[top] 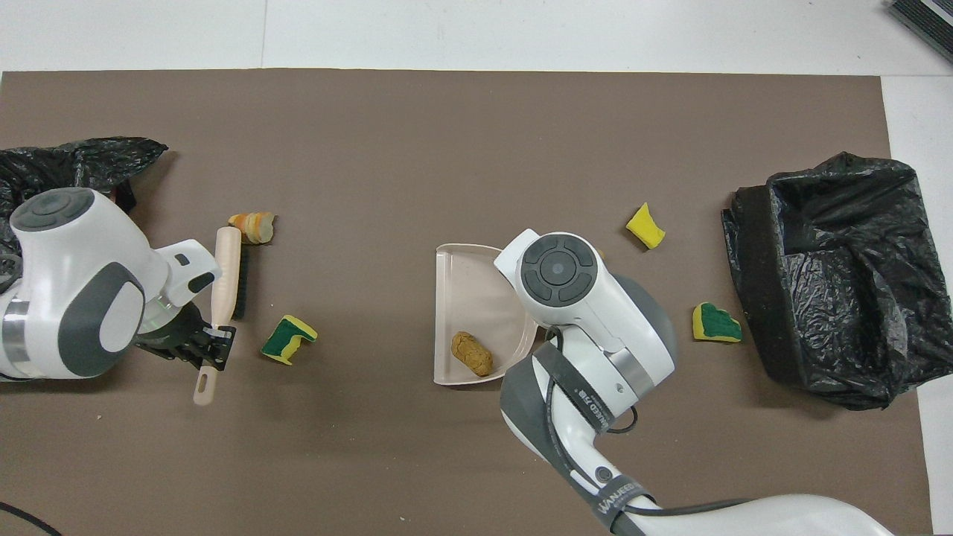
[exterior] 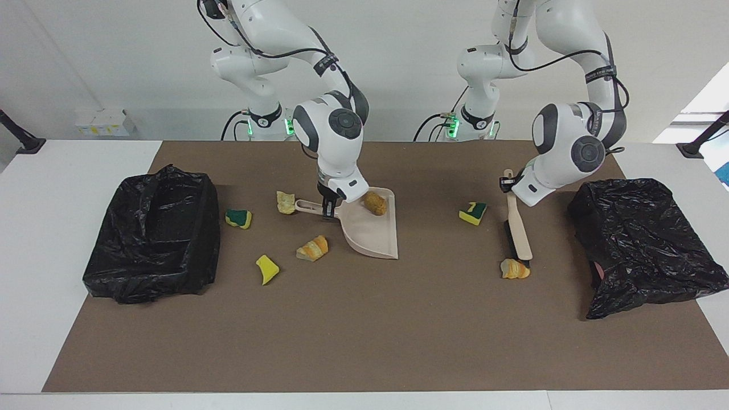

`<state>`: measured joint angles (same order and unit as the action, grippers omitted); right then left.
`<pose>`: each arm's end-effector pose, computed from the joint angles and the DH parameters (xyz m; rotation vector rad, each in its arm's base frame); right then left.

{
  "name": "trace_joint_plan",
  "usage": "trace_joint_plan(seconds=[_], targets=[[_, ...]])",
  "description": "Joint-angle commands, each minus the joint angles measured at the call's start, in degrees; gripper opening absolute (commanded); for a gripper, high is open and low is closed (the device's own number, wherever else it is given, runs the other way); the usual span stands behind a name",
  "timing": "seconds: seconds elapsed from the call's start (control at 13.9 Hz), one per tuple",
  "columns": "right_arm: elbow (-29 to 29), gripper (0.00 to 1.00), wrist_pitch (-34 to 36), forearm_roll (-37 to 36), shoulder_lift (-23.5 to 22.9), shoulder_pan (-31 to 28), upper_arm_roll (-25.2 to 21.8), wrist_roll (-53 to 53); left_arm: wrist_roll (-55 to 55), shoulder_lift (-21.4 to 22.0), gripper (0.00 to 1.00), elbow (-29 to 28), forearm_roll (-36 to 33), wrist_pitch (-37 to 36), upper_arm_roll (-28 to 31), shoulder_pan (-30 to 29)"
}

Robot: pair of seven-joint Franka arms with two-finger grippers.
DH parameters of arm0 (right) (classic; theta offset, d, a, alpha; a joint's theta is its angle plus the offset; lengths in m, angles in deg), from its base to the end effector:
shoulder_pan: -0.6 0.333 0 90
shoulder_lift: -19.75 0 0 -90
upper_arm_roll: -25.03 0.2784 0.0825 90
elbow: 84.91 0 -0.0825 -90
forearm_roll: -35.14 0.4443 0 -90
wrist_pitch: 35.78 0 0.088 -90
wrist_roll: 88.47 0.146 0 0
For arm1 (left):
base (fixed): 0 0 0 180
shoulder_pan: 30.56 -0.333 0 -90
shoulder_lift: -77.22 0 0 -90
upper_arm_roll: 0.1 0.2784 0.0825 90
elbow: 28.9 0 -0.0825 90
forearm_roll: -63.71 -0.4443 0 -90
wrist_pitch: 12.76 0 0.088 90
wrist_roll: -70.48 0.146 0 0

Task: Sweep and dump trash in bin
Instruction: 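Move the brush with the left gripper behind the next bread crust, then sweep the bread crust and sponge with the brush into the dustpan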

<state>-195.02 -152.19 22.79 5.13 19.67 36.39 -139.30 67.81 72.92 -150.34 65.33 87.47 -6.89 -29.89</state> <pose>0.5526 0.3025 0.2429 2.1857 2.0878 -0.2415 0.5236 -0.0728 0.2426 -3.0575 0.1131 0.6940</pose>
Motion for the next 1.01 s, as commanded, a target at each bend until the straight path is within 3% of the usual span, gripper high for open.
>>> trace_joint_plan(seconds=[0.0,0.22,0.58,0.79,0.93], targets=[[-2.4,0.00,-1.0,0.1,1.9,-0.7,0.3,0.3,-5.7,4.8,0.00,-6.5,2.1,2.1,0.5,4.3],[-2.3,0.00,-1.0,0.1,1.8,-1.0,0.3,0.4,-11.6,5.4,0.00,-7.3,7.8,4.1,0.6,10.0],[-2.3,0.00,-0.8,0.1,1.9,-0.9,0.3,0.4,-18.6,4.4,0.00,-6.1,19.6,13.5,0.6,20.0],[-2.3,0.00,-0.8,0.1,1.9,-1.0,0.3,0.4,-20.0,1.1,0.00,1.1,20.5,8.0,0.8,19.7],[-2.3,0.00,-0.9,0.1,1.8,-1.0,0.2,0.4,-19.9,0.4,0.00,4.5,19.3,5.6,1.0,16.1]])
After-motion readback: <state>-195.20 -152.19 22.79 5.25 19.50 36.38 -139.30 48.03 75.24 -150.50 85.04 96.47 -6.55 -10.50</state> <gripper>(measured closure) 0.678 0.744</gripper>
